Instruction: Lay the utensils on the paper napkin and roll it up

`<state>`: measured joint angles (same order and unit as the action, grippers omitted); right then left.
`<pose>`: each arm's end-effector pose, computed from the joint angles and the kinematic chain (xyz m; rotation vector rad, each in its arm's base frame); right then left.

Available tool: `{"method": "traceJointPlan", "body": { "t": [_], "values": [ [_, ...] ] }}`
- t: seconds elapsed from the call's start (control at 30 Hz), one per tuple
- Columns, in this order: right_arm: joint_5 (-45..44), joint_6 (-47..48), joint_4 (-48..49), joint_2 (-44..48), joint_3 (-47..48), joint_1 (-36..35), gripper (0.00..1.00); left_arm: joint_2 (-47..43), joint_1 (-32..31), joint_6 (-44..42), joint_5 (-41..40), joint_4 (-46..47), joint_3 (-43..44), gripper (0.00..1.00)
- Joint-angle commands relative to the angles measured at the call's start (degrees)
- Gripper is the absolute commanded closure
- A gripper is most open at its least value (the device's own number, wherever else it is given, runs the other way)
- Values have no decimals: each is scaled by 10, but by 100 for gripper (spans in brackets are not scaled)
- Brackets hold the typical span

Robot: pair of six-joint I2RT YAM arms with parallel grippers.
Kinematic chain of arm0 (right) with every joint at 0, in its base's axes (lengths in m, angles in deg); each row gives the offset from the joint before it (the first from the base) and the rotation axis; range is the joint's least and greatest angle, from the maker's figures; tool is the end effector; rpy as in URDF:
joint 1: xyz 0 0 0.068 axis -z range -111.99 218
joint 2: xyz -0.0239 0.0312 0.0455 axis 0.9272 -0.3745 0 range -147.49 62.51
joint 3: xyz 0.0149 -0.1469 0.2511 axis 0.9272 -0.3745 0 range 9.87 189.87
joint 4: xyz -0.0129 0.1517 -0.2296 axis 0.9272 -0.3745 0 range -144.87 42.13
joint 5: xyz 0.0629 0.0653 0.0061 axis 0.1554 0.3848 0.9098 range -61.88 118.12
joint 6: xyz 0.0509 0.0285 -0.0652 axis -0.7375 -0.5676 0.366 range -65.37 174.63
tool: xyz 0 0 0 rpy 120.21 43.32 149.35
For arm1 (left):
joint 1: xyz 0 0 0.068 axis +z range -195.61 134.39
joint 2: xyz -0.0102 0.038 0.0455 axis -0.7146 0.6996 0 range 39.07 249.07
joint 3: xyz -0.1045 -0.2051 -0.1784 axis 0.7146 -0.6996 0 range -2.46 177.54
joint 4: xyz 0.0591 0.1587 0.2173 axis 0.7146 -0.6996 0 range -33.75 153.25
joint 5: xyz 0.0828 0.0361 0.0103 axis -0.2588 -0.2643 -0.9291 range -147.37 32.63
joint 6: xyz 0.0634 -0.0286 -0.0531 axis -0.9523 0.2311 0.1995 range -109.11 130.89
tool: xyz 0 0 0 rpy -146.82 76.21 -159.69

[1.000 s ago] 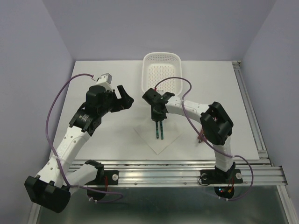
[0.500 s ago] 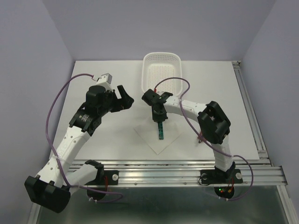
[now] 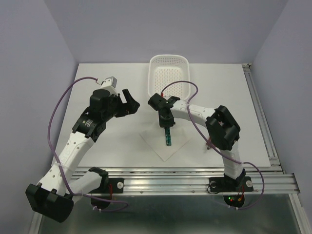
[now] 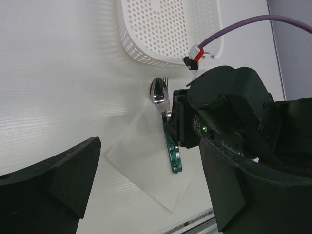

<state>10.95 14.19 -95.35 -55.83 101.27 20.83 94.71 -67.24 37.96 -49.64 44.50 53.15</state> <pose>0.3248 0.3167 0.1556 -0.1043 2.7386 -0.0392 0.2407 -0.1067 0.3585 0.0017 1.9581 -0.6980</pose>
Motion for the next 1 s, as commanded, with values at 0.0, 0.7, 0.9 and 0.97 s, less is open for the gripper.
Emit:
{"method": "traceJointPlan", "body": {
  "t": [0.0,0.7,0.9,0.97],
  "values": [
    [-22,-2,-12,14,26,1,72,-11,4,-4,4,11,12,6],
    [-56,-90,-91,311,-163,160,66,3,4,-33,38,17,3,6],
    [-54,-138,-83,388,-254,240,64,7,4,-30,57,34,-11,6],
    [-52,-155,-67,399,-277,254,64,9,3,-29,67,36,-13,7]
  ]
}}
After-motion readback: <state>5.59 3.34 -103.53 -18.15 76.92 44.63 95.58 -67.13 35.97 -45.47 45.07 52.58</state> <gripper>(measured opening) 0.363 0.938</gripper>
